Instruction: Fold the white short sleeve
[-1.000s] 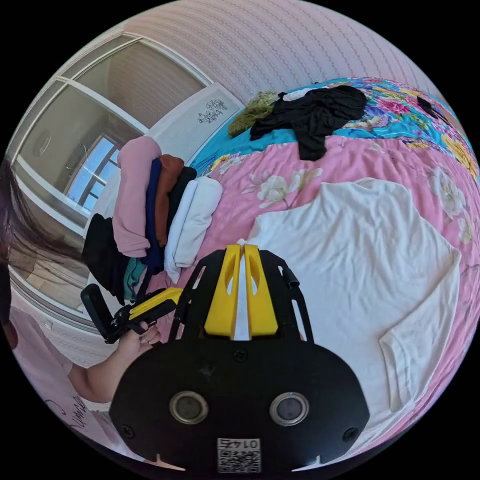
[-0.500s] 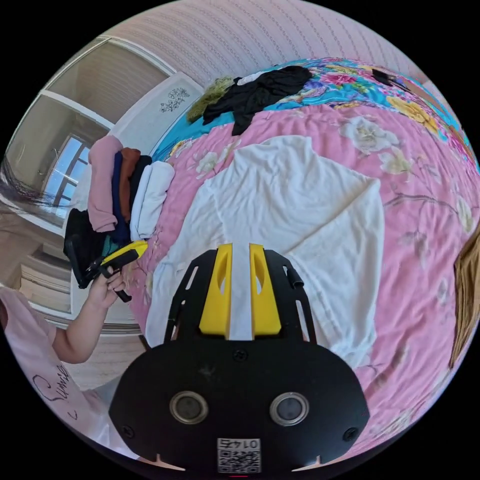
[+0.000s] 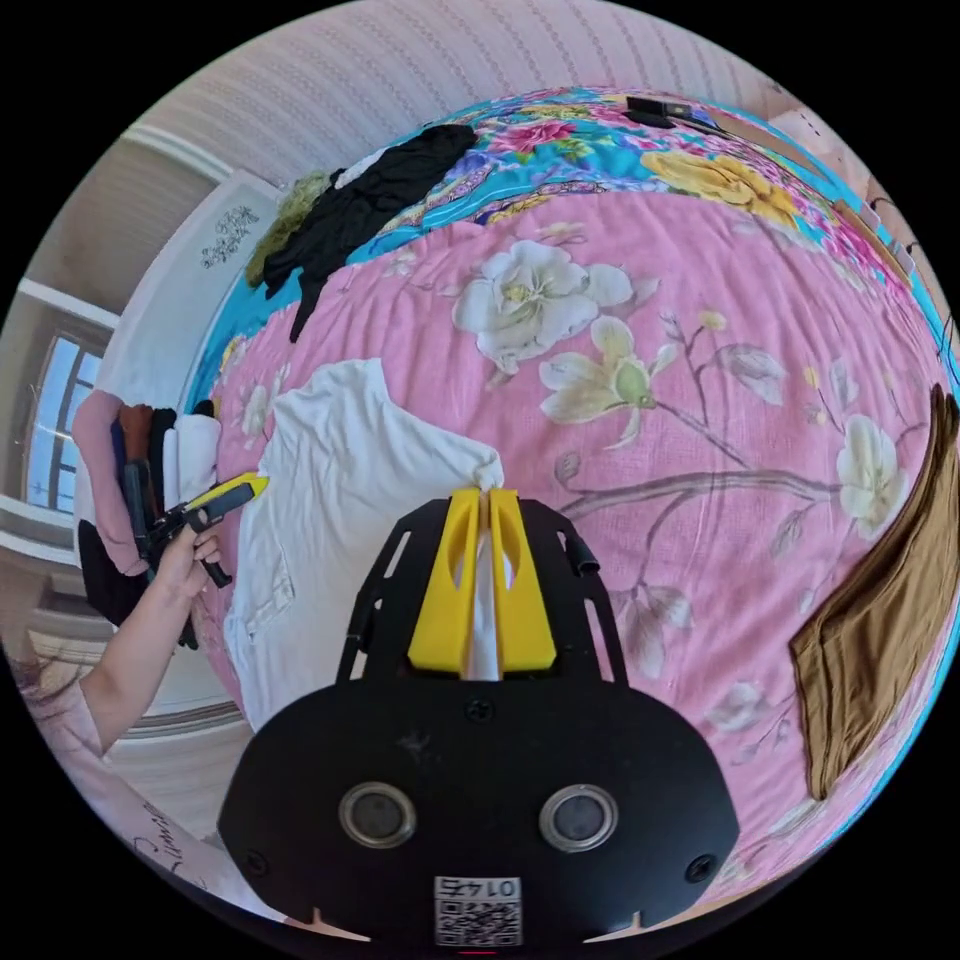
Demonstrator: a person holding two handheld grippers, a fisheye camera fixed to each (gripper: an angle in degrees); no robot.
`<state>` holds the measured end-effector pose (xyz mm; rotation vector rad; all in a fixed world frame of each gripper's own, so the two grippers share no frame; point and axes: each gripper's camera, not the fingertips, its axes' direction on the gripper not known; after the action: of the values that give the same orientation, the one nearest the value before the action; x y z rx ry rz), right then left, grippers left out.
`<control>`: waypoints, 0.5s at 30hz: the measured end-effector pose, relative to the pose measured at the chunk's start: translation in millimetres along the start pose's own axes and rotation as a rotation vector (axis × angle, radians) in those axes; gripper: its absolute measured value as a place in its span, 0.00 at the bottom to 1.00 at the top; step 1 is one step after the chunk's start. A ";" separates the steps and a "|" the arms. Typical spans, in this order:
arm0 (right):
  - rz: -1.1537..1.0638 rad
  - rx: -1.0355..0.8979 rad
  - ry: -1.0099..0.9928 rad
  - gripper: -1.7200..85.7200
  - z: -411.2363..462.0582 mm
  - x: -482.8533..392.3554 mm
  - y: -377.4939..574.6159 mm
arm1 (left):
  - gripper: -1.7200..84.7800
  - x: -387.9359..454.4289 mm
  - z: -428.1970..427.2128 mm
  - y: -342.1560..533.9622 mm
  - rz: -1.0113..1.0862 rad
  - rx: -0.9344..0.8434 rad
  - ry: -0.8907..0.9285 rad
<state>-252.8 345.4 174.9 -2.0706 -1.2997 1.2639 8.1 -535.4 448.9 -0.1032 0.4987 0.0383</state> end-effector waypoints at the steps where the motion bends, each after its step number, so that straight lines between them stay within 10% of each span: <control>1: 0.024 0.036 -0.069 0.04 -9.8 9.1 3.9 | 0.02 -3.3 -7.2 -1.6 -0.028 0.017 0.019; 15: -0.096 0.212 -0.076 0.02 -111.2 33.0 46.7 | 0.01 26.5 -115.7 20.6 0.033 0.335 0.090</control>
<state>-129.7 365.2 183.8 -1.8095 -1.2230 1.3843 -24.9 -527.1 333.3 0.2323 0.5901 -0.0183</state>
